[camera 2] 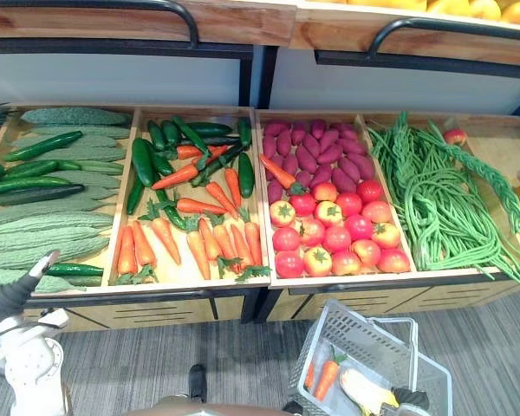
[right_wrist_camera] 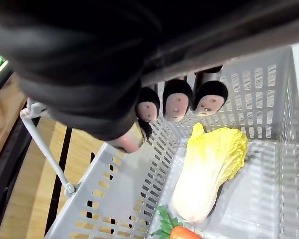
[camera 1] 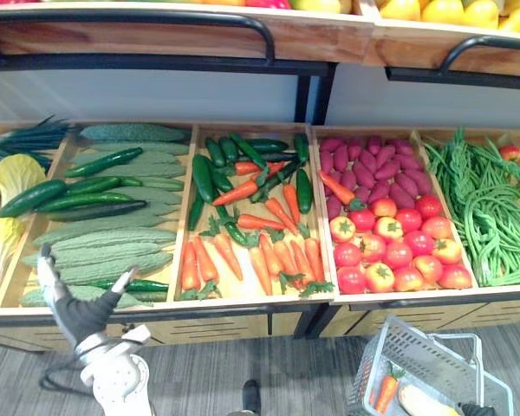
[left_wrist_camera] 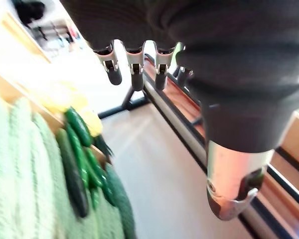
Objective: Pick vegetable in the basket
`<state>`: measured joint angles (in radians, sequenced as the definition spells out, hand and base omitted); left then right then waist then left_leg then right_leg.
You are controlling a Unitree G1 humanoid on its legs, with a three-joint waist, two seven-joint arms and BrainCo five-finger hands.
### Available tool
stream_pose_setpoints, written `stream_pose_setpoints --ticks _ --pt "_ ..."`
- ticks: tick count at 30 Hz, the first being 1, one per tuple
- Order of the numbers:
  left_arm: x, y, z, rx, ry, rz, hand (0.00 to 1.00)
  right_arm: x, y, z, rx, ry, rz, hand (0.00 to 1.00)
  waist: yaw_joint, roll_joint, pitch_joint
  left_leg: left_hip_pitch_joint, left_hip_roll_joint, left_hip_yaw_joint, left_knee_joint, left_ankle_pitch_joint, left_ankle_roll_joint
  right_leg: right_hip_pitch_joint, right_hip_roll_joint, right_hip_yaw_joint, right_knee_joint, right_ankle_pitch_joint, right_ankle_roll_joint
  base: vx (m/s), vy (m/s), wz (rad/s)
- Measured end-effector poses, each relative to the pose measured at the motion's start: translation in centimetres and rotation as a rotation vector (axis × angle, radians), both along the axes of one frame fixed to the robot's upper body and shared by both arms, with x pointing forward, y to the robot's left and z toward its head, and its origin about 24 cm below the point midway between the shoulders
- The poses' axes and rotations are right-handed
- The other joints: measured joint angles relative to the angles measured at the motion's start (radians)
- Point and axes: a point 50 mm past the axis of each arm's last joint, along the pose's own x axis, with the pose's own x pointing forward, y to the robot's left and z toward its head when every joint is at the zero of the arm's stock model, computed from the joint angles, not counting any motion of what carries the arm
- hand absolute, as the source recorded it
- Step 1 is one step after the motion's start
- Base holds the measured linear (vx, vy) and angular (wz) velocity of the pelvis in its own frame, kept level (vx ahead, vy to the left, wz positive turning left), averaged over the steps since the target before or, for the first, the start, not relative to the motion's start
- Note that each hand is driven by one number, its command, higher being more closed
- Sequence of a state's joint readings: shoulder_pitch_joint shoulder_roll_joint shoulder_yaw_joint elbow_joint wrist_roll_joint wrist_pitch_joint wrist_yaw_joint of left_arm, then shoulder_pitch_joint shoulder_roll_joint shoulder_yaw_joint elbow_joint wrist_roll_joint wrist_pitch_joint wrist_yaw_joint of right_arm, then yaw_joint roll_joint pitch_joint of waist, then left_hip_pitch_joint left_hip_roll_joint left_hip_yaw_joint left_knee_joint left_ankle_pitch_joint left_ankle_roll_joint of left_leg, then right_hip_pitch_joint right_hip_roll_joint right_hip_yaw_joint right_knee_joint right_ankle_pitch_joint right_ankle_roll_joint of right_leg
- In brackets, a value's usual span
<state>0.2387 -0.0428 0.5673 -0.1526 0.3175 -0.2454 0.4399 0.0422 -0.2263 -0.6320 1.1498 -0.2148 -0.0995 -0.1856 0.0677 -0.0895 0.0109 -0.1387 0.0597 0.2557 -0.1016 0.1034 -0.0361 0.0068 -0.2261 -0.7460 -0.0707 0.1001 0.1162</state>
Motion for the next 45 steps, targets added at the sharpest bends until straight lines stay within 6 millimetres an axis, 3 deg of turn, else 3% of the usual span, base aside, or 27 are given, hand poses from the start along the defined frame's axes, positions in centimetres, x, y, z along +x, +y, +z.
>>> stream_pose_setpoints --ticks 5,6,8,10,14,17,22,29,32,34,35,36,38,40,41,42,43,45 --pt "-2.7 1.7 -6.2 -0.164 0.233 0.194 0.00 -0.3 1.6 -0.7 0.026 0.003 -0.022 1.00 0.002 -0.012 -0.008 0.000 -0.001 -0.014 0.000 0.001 -0.001 0.014 0.005 -0.019 -0.013 -0.005 -0.007 0.00 0.002 0.08" --pt "-4.2 1.9 -8.8 -0.238 0.334 0.247 0.00 -0.3 1.9 -0.8 0.034 0.004 -0.024 1.00 0.001 -0.017 -0.011 0.000 -0.001 -0.014 0.000 0.001 -0.001 0.014 0.007 -0.018 -0.018 -0.009 -0.004 0.00 0.000 0.00" --pt "-5.8 1.8 -11.4 -0.344 0.413 0.299 0.00 -0.2 2.2 -0.9 0.039 0.000 -0.024 1.00 -0.005 -0.018 -0.013 0.000 -0.001 -0.013 0.000 -0.001 -0.001 0.013 0.007 -0.017 -0.019 -0.013 -0.003 0.00 0.000 0.00" --pt "-8.8 1.2 -15.1 -0.513 0.555 0.365 0.00 0.2 2.5 -0.9 0.047 -0.009 -0.023 1.00 -0.019 -0.019 -0.014 0.002 -0.001 -0.013 0.000 -0.006 0.000 0.012 0.007 -0.013 -0.017 -0.018 -0.003 0.02 0.001 -0.01" --pt "-12.1 0.0 -18.4 -0.717 0.694 0.366 0.00 0.4 2.7 -1.0 0.051 -0.013 -0.022 1.00 -0.037 -0.016 -0.014 0.007 0.000 -0.006 0.000 -0.010 -0.005 0.011 0.007 -0.003 -0.015 -0.024 -0.002 0.04 0.000 -0.05" --pt "-12.8 -0.2 -19.1 -0.772 0.746 0.315 0.00 0.8 2.7 -0.9 0.051 -0.022 -0.016 1.00 -0.037 -0.009 -0.014 0.024 0.001 0.012 0.000 -0.019 -0.009 0.011 0.002 0.025 -0.003 -0.031 -0.004 0.05 0.006 -0.19" --pt "-11.4 -0.6 -19.4 -0.760 0.810 0.173 0.00 1.5 3.0 -0.8 0.052 -0.027 0.015 1.00 -0.039 -0.002 -0.018 0.038 0.003 0.030 0.000 -0.031 -0.013 0.002 -0.005 0.048 0.022 -0.047 -0.006 0.05 0.003 -0.13" --pt "-9.9 -3.0 -20.2 -0.741 0.921 -0.044 0.00 1.7 3.3 -0.9 0.053 -0.020 0.048 1.00 -0.047 -0.005 -0.014 0.070 0.000 0.051 0.001 -0.049 -0.018 0.009 -0.011 0.077 0.042 -0.057 -0.006 0.06 0.003 -0.12" --pt "-9.5 -3.8 -20.4 -0.725 0.954 -0.112 0.00 1.7 3.3 -0.9 0.054 -0.020 0.047 1.00 -0.048 -0.011 0.012 0.077 0.007 0.077 0.090 -0.116 -0.011 0.017 -0.040 0.105 0.104 -0.088 -0.008 0.07 0.027 -0.21" --pt "-9.4 -4.3 -20.5 -0.719 0.977 -0.154 0.00 1.5 3.2 -0.9 0.053 -0.018 0.041 1.00 -0.050 -0.010 0.044 0.041 0.050 0.093 0.272 -0.230 -0.011 0.004 -0.066 0.131 0.209 -0.120 -0.030 0.02 0.066 -0.36" --pt "-9.3 -4.6 -20.6 -0.712 0.989 -0.179 0.00 1.3 3.1 -0.9 0.051 -0.017 0.034 1.00 -0.051 0.007 0.052 0.032 0.079 0.108 0.353 -0.282 -0.011 -0.006 -0.069 0.156 0.262 -0.119 -0.030 0.01 0.112 -0.47" --pt "-9.2 -4.7 -20.6 -0.703 0.998 -0.192 0.00 1.3 3.0 -0.9 0.048 -0.019 0.034 1.00 -0.052 0.012 0.057 0.032 0.091 0.119 0.383 -0.303 -0.012 -0.015 -0.070 0.171 0.285 -0.116 -0.029 -0.02 0.153 -0.72" --pt "-9.0 -4.5 -20.5 -0.673 1.017 -0.218 0.00 1.6 2.9 -0.7 0.038 -0.032 0.037 1.00 -0.051 0.031 0.058 0.018 0.132 0.172 0.443 -0.349 -0.004 -0.069 -0.055 0.250 0.310 -0.058 -0.032 -0.04 0.185 -0.92" --pt "-8.5 -3.7 -20.2 -0.644 1.014 -0.220 0.00 3.0 3.1 -0.4 0.034 -0.066 0.063 1.00 -0.052 0.070 0.063 0.014 0.179 0.282 0.431 -0.342 0.033 -0.139 -0.004 0.325 0.230 0.119 -0.051 -0.06 0.221 -1.32" --pt "-8.3 -3.8 -20.2 -0.642 1.006 -0.225 0.00 3.5 3.2 -0.2 0.031 -0.078 0.075 1.00 -0.051 0.078 0.069 0.014 0.186 0.314 0.418 -0.338 0.043 -0.146 0.003 0.325 0.212 0.147 -0.048 -0.15 0.209 -1.25" --pt "-8.0 -3.4 -19.9 -0.625 0.993 -0.228 0.00 4.6 3.4 0.1 0.022 -0.104 0.108 1.00 -0.058 0.074 0.092 0.025 0.183 0.369 0.396 -0.331 0.060 -0.165 -0.028 0.266 0.307 0.101 -0.084 -0.16 0.211 -1.13" --pt "-8.0 -3.0 -19.8 -0.610 0.994 -0.226 0.00 4.9 3.3 0.3 0.013 -0.108 0.126 1.00 -0.065 0.080 0.104 0.048 0.179 0.415 0.363 -0.326 0.071 -0.162 -0.072 0.189 0.427 0.025 -0.090 -0.15 0.211 -1.13" --pt "-8.5 -2.8 -19.8 -0.598 1.011 -0.218 0.00 5.5 3.4 0.4 0.009 -0.110 0.160 1.00 -0.060 0.073 0.102 0.079 0.177 0.488 0.335 -0.320 0.074 -0.139 -0.110 0.125 0.542 -0.044 -0.087 -0.05 0.166 -1.22"
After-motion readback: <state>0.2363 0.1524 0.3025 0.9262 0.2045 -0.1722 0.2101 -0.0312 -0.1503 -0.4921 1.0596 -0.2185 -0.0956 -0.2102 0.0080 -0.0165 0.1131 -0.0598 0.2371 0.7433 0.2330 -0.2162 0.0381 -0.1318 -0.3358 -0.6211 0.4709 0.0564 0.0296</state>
